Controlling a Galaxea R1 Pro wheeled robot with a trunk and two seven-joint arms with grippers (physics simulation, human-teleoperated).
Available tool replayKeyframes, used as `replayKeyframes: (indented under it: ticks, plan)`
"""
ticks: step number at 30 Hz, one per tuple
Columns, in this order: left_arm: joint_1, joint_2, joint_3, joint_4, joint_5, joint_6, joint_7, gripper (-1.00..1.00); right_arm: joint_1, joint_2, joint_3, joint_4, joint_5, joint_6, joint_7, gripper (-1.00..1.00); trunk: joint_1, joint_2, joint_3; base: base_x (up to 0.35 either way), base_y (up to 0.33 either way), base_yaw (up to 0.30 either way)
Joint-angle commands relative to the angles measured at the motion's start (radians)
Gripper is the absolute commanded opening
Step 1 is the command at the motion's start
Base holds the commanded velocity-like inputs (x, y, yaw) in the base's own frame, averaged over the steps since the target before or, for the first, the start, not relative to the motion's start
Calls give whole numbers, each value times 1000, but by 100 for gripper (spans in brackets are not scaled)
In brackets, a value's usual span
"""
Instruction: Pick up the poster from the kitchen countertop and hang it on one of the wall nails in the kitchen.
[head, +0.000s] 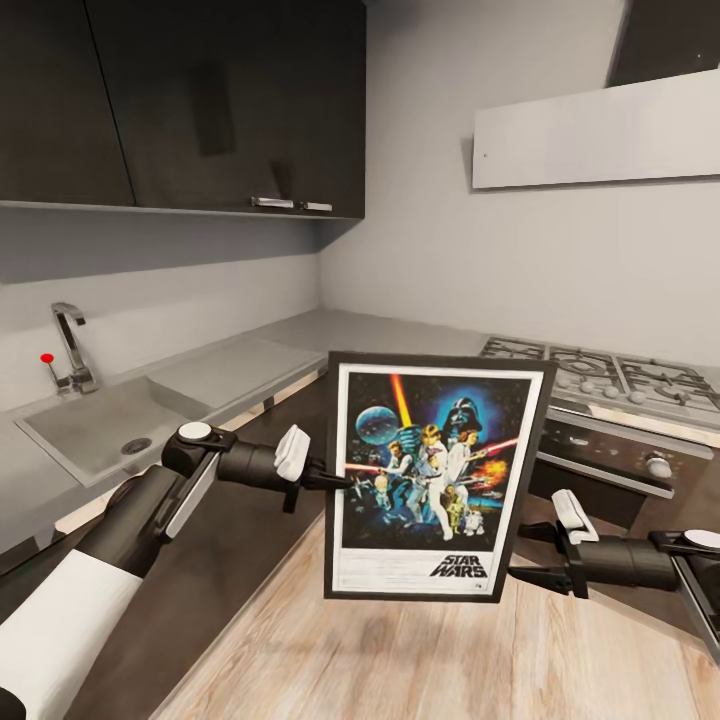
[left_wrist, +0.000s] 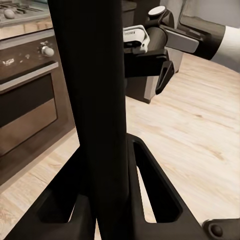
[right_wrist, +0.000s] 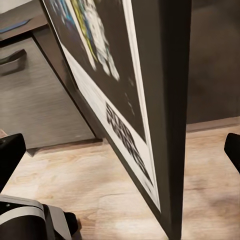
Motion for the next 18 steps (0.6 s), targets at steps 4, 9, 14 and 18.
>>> replayKeyframes:
  ticks: [4, 9, 14, 18]
  plan:
    - [-1, 1, 1, 0, 5, 7, 2, -100, -1, 0, 0, 1, -1, 10, 3, 100, 0, -1, -1, 0, 0, 0]
    - [-1, 1, 2, 0, 5, 7, 2, -100, -1, 0, 0, 1, -1, 9, 2, 100, 0, -1, -1, 0, 0, 0]
    - [-1, 1, 2, 0, 6, 7, 0, -100, -1, 0, 2, 1, -1, 9, 2, 100, 0, -1, -1, 0, 0, 0]
    - [-1, 1, 2, 0, 8, 7, -1, -100, -1, 0, 3, 1, -1, 9, 1, 100, 0, -1, -1, 0, 0, 0]
